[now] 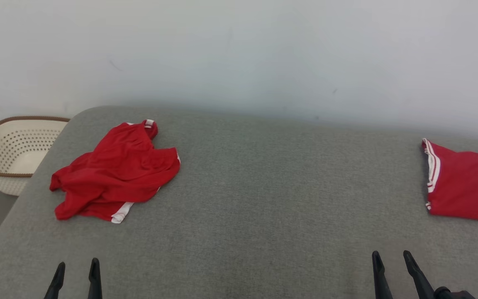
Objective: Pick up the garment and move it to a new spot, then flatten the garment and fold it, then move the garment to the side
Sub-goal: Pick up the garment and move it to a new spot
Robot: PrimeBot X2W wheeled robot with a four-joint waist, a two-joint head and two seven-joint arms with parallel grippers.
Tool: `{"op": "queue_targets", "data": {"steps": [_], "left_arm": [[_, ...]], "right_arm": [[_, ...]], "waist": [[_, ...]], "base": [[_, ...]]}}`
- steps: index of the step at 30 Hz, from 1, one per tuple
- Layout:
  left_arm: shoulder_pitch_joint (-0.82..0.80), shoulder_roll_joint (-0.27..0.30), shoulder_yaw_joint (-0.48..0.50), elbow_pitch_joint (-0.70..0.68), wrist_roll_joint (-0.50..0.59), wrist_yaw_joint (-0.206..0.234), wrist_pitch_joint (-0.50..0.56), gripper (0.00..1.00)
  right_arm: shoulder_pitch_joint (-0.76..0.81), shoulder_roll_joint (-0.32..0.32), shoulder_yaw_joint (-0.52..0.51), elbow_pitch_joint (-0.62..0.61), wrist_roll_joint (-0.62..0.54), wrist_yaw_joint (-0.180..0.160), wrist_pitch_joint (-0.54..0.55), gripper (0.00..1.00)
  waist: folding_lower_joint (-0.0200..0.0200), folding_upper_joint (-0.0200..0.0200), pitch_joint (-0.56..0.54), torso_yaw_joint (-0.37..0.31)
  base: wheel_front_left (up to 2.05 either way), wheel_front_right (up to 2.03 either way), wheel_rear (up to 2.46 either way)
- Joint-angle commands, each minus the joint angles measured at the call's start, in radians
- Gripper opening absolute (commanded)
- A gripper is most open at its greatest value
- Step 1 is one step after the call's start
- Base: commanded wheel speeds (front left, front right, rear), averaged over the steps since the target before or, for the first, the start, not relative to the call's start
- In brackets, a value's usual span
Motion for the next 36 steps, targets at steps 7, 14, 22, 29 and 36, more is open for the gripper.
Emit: {"op": "queue_targets", "data": {"steps": [7, 14, 22, 29, 36], "left_arm": [[0.012, 0.011, 0.009, -0.015, 0.005, 0.02, 0.013, 1.0], [0.011, 0.021, 0.016, -0.018, 0.007, 0.036, 0.023, 1.0], [0.016, 0.029, 0.028, -0.035, -0.001, 0.05, 0.032, 1.0], [0.009, 0.032, 0.031, -0.032, -0.006, 0.054, 0.028, 1.0], [-0.013, 0.029, 0.042, -0.016, -0.025, 0.06, 0.023, 1.0]], "right_arm": [[-0.019, 0.002, 0.011, 0.016, 0.016, 0.001, -0.01, 1.0], [-0.039, 0.011, 0.032, 0.039, 0.024, 0.001, -0.021, 1.0], [-0.046, 0.017, 0.034, 0.056, 0.029, 0.001, -0.032, 1.0], [-0.046, 0.023, 0.042, 0.063, 0.027, 0.001, -0.037, 1.0], [-0.062, 0.024, 0.054, 0.066, 0.029, 0.001, -0.032, 1.0]], "waist": [[-0.0001, -0.0001, 0.004, 0.15], [-0.0001, -0.0001, 0.004, 0.226], [-0.0001, -0.0001, 0.001, 0.263], [-0.0001, -0.0001, 0.0, 0.285], [-0.0001, -0.0001, 0.007, 0.273]], "base": [[0.0, 0.0, 0.0], [0.0, 0.0, 0.0], [0.0, 0.0, 0.0], [0.0, 0.0, 0.0], [0.0, 0.0, 0.0]]}}
